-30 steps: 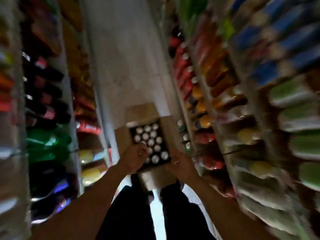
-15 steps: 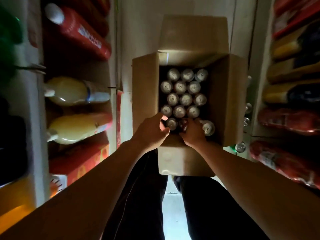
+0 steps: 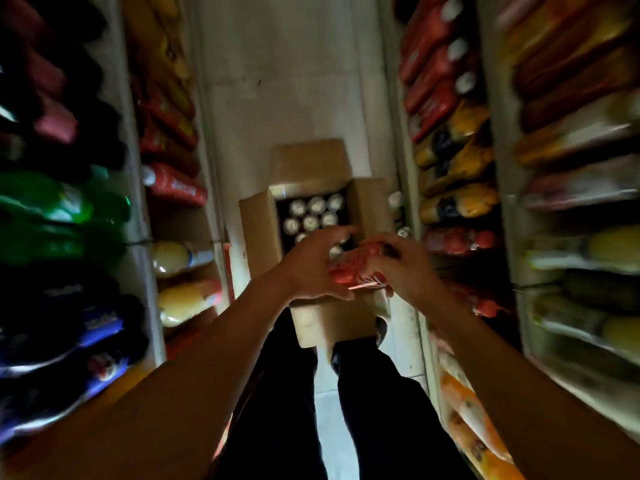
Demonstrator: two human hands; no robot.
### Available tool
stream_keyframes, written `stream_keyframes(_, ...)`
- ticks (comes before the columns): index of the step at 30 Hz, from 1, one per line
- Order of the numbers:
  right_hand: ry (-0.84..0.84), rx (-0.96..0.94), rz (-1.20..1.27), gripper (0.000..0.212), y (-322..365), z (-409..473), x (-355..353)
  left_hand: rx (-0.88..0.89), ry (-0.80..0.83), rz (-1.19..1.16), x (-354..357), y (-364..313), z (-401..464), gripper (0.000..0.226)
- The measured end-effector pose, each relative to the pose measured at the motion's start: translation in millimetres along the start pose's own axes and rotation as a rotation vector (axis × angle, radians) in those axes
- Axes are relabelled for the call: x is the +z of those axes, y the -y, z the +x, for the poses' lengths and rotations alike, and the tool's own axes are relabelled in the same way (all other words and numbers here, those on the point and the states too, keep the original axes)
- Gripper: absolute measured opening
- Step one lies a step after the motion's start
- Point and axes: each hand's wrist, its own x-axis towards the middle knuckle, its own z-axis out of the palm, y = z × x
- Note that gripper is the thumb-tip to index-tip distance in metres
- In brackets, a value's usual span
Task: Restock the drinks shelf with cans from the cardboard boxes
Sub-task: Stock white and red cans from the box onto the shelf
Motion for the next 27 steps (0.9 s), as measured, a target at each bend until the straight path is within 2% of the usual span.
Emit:
stream_keyframes(3,-0.095,-0.105,0.063,0.035,94,-84,-72,0.146,0.064,0.073,-37,-130,-27,0.082)
stream_keyframes(6,-0.216,-0.237,0.091,0.037,160,-171,-138,0.327,0.061,0.092,-51,-244,-57,0.060)
stream_keyframes(10,-0.440,-0.405,0.158,0.069,200,-280,-208,0.467,0.120,0.031,-50,-370,-76,0.073)
stream_keyframes(13,-0.656,-0.451,0.294,0.065,206,-347,-239,0.603,0.207,0.002,-30,-460,-89,0.078)
stream_keyframes(17,-0.990,-0.484,0.353,0.057,193,-406,-268,0.776,0.342,0.080,17,-537,-107,0.075)
stream_keyframes(19,-1.109,-0.486,0.344,0.060,184,-427,-281,0.849,0.384,0.098,42,-560,-114,0.079)
stream_keyframes(21,-1.201,-0.482,0.343,0.063,171,-440,-290,0.910,0.383,0.126,67,-574,-116,0.075)
stream_keyframes(23,-1.274,-0.466,0.345,0.057,161,-445,-299,0.959,0.342,0.158,85,-579,-117,0.064)
stream_keyframes(25,-1.347,-0.435,0.315,0.053,153,-445,-309,1.016,0.294,0.201,98,-583,-119,0.067)
stream_keyframes(27,-1.372,-0.403,0.280,0.054,147,-439,-316,1.002,0.294,0.208,105,-582,-116,0.071)
